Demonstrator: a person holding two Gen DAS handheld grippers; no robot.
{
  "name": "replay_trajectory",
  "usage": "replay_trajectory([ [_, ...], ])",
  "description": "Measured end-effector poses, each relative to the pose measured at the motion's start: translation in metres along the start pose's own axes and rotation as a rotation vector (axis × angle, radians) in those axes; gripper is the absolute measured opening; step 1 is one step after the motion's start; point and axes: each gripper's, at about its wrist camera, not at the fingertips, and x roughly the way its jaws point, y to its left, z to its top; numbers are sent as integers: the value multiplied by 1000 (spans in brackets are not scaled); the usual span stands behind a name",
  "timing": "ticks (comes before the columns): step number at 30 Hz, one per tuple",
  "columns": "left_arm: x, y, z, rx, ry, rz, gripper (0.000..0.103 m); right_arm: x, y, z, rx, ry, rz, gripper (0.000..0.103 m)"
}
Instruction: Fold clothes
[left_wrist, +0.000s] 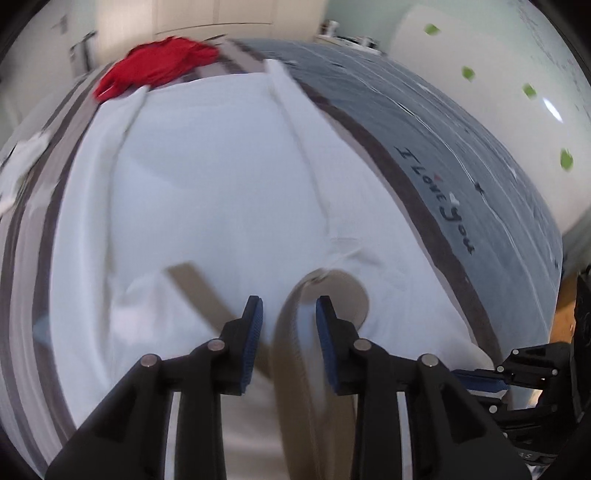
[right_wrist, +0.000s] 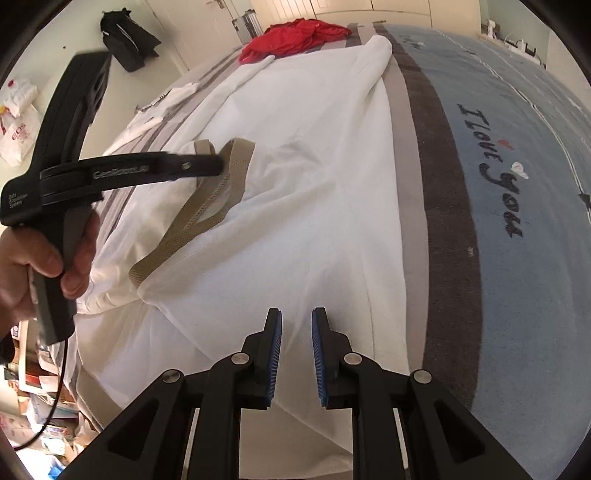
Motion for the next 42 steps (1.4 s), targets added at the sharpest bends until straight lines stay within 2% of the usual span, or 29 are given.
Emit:
replay_trajectory([
  [3,8,-3,4,27,-4,-9,26,3,-1,-1,12,6,10,15],
  [5,12,1,7,5,4,-21,2,5,-2,-2,16,10,16,15],
  [9,-2,34,4,-145,-32,-68,2,8,-1,-4,18,25,22,15],
  [13,0,61,-7,-242,-12,-78,2,14,1,-6,20,43,35,15],
  [15,5,68,-7,-297,7,-108,3,15,4,-8,14,47,25,15],
  [16,7,72,-8,-326,16,-123,6,16,6,-9,10,48,19,16],
  [17,6,73,-6,-342,12,-129,15,17,6,-10,8,51,15,16],
  [18,2,74,-4,-349,2,-125,19,18,7,-11,8,54,11,16],
  [20,-6,73,1,-339,-2,-106,38,15,9,-9,9,59,5,15],
  [26,-46,60,-7,-247,-59,-81,40,-20,10,-4,6,7,-41,15],
  [28,-50,54,-13,-223,-48,-59,48,-29,4,-8,20,-1,-87,15],
  [30,-46,53,-19,-205,-21,-48,48,-30,-5,-13,54,9,-119,15],
  [36,-54,36,-45,-180,25,-185,48,-26,-27,-35,110,58,-174,15],
  [40,-49,18,-68,-141,97,-199,47,-27,-26,-34,106,41,-194,17],
  [42,-39,13,-78,-125,150,-183,36,-26,-30,-32,126,32,-200,24],
])
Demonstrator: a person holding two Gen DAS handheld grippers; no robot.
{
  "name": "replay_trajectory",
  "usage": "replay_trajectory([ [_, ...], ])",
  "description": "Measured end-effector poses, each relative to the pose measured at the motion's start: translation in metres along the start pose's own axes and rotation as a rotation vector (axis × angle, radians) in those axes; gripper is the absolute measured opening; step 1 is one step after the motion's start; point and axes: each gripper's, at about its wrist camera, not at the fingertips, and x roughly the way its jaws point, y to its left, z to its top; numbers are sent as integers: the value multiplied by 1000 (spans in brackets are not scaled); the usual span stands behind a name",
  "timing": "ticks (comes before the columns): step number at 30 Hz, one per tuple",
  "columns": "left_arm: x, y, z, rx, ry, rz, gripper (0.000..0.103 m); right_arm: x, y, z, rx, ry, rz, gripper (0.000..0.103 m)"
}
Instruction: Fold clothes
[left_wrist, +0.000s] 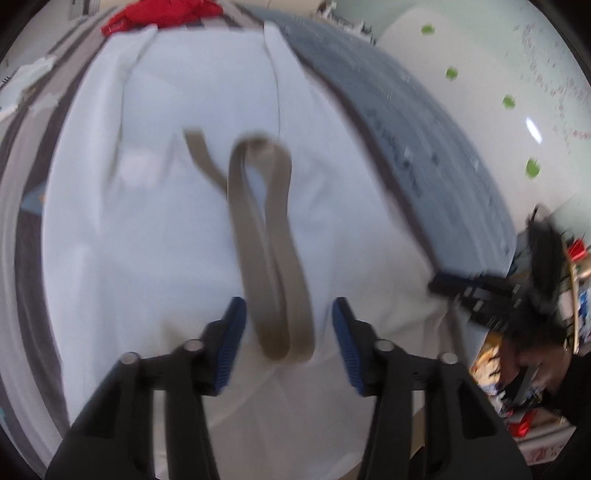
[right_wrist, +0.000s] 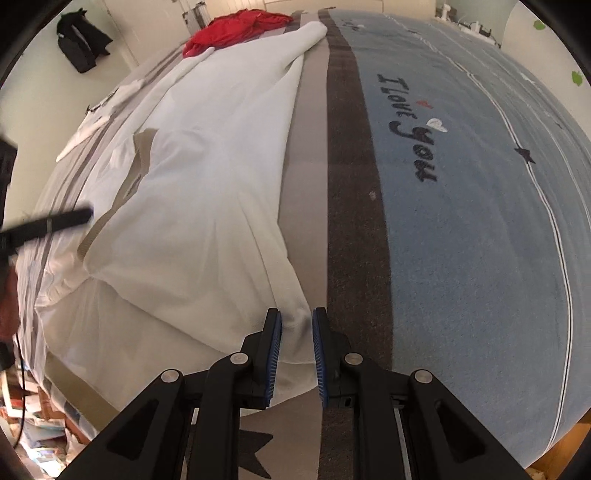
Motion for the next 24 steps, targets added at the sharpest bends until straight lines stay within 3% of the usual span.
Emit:
replay_trajectory([
  [2,7,0,-10,12,24,34,26,4,0,0,14,8,6,25],
  [10,-7,-2,-23,-14,7,29,26,10,8,-23,-14,75,16,25],
  [14,-21,-1,-6,-28,-29,9,26,7,11,-26,-12,95,3,25],
  [18,-44,4,16,-31,-113,10,26,-13,14,-14,-22,76,-2,25],
  [24,-23,10,84,-15,-190,82,26,-41,5,34,-3,-62,29,25],
])
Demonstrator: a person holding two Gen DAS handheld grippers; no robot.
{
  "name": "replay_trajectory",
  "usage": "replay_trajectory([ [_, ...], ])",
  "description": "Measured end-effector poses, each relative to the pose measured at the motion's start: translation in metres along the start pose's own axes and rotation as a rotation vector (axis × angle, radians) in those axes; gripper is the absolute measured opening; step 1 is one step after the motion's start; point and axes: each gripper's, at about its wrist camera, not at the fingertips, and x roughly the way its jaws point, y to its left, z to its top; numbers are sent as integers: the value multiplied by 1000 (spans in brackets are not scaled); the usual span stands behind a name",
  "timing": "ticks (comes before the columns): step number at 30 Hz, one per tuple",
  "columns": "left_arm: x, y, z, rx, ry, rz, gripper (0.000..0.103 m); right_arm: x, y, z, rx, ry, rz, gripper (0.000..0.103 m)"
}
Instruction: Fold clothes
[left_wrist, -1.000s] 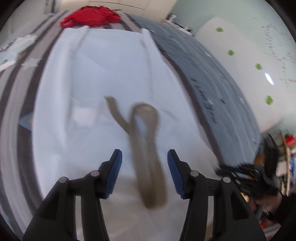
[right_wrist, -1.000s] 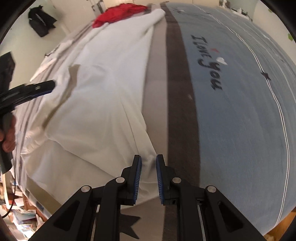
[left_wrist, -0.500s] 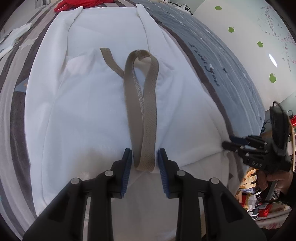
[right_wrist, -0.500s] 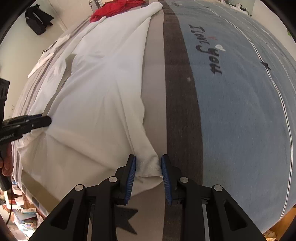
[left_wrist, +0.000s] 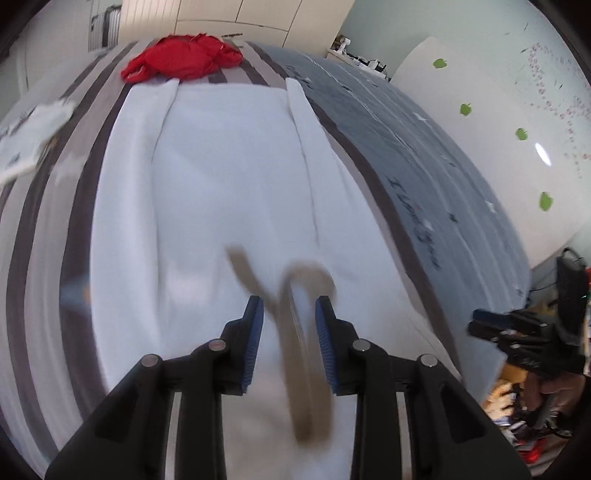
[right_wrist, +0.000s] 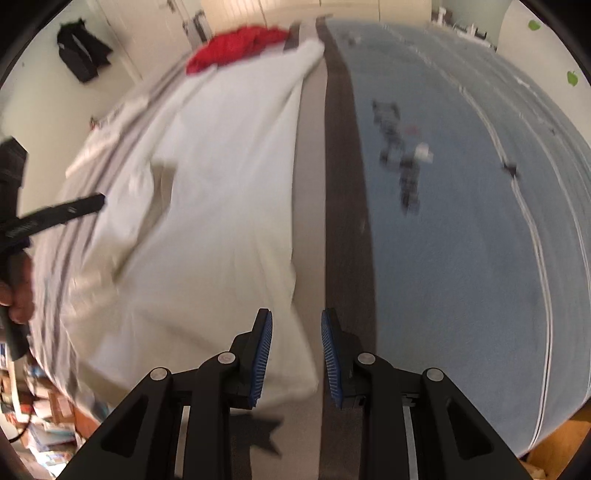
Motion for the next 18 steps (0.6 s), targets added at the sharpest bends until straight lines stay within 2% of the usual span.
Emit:
replay_trajectory([
  [7,69,2,90,-29,-64,44,26,41,-31,85,22,-97,-18,25],
  [15,152,-9,189,-43,-99,57,26,112,-70,193,13,-122,19,25],
  [18,187,-20,224,-5,-102,54,26,130,-84,227,17,-141,13,25],
])
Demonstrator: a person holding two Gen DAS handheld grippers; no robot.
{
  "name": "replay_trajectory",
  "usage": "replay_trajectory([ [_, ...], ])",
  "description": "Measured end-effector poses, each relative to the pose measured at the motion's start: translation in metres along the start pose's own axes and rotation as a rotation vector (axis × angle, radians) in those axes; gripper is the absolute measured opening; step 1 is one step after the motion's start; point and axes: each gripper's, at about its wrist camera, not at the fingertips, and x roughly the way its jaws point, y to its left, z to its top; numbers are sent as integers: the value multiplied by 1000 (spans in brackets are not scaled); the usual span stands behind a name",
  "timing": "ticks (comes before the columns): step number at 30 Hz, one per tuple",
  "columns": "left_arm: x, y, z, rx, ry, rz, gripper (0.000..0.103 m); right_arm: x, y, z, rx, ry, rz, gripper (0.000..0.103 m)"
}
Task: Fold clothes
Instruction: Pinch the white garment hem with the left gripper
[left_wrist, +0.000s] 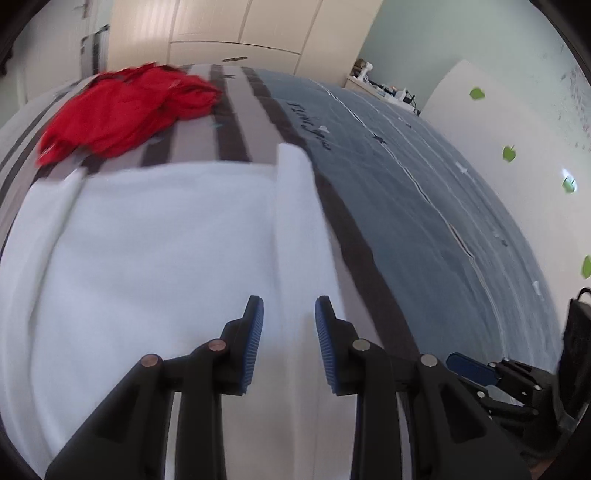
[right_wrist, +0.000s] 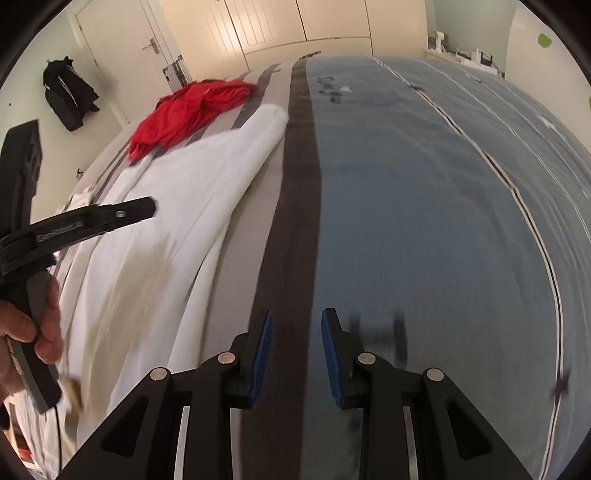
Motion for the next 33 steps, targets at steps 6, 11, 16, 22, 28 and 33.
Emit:
replay_trajectory([
  [6,59,-24,61,87,-36,25,26,35,-33,50,90,-26,-9,25],
  [11,104,-23,95,102,-10,35,26,43,-49,69,136,-45,-13,25],
  [16,132,-26,104,156,20,101,26,47,-58,71,133,-32,-20,25],
  [22,145,-25,102,187,23,157,26,53,-72,71,150,-17,-27,25],
  [28,140,-20,100,171,0,142,10,60,-79,75,153,-13,-24,25],
  [33,128,-11,105,131,-22,104,9,63,-82,78,162,-7,-18,25],
])
